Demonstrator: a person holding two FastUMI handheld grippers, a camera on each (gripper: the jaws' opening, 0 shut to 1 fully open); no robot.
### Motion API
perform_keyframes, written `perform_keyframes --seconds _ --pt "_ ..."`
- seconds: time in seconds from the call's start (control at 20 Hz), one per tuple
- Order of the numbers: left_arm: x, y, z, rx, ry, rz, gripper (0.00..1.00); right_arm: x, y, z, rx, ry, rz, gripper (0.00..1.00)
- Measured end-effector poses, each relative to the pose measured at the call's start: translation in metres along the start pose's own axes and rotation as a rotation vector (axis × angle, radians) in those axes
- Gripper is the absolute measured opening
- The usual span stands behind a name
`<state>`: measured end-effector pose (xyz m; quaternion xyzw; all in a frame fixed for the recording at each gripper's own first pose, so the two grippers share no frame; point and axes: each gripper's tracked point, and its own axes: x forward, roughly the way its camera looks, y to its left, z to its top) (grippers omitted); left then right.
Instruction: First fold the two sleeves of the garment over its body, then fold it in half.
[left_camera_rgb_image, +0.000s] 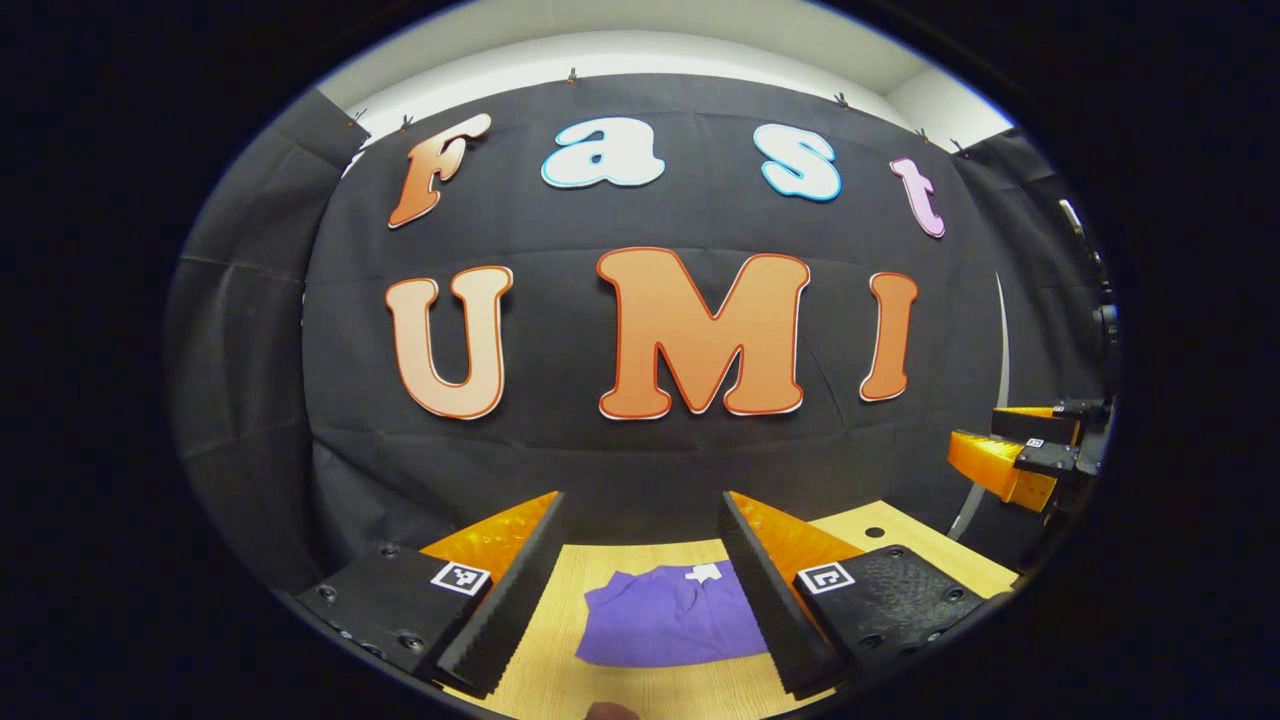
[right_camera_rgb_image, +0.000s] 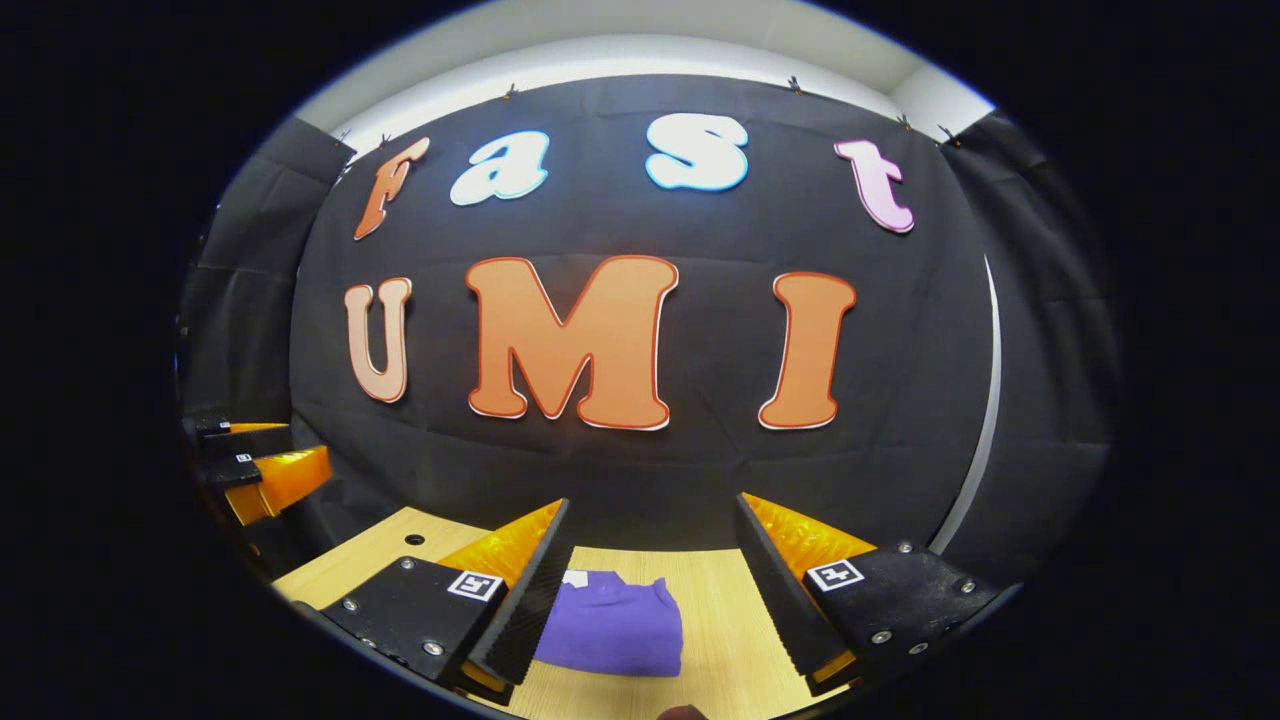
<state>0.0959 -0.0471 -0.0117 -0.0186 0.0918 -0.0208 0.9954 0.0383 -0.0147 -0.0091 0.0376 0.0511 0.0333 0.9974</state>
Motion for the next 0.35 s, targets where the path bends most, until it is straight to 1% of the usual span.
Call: perform_keyframes --seconds 0.1,0.15,0.2,0.25,0.35 --pt "-0.016 -0.002 -0.002 0.001 -0.021 -0.007 0.96 -0.013 0.009 -0.003 -0.008 -0.002 0.008 0.94" --pt "-0.024 0.000 -0.004 0.003 -0.033 -0.006 0.98 -0.018 0.012 -0.006 -0.009 0.003 0.009 0.95" --pt "-0.029 0.000 -0.004 0.009 -0.045 -0.006 0.98 -0.022 0.016 -0.013 -0.011 0.009 0.008 0.95" --pt "-0.035 0.001 -0.006 0.013 -0.047 -0.001 0.95 -0.026 0.018 -0.018 -0.012 0.016 0.004 0.95" --pt "-0.042 0.002 -0.014 0.004 -0.045 0.010 0.96 -0.033 0.023 -0.024 -0.009 0.023 0.005 0.95"
